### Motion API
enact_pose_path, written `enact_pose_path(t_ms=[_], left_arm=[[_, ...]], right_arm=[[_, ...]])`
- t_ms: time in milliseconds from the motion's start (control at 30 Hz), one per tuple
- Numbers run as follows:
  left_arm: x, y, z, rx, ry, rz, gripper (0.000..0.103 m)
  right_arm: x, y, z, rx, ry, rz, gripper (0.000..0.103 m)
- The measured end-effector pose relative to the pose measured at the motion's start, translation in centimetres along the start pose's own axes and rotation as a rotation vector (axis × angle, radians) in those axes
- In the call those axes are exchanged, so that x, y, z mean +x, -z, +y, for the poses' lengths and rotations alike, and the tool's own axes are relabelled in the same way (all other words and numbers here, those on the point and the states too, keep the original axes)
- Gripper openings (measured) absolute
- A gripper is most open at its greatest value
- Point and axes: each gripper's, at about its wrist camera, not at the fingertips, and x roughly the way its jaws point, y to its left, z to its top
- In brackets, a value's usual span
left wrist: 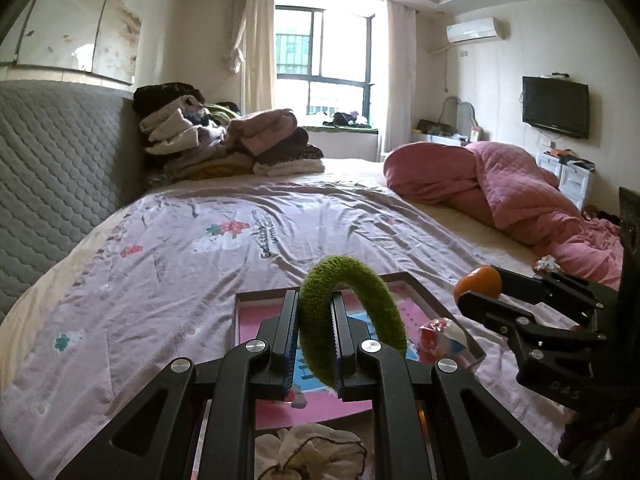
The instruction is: Organize objects
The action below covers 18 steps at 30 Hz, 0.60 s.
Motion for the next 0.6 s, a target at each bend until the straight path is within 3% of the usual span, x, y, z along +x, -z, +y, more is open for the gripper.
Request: enact_pose_path(t_ms=[600], left_arm=[[4.4,0.2,0.8,-0.03,0.031,0.062,0.014]], right_arm=[[2.9,0.4,-0.7,-0.009,0.011,0.042,0.039]])
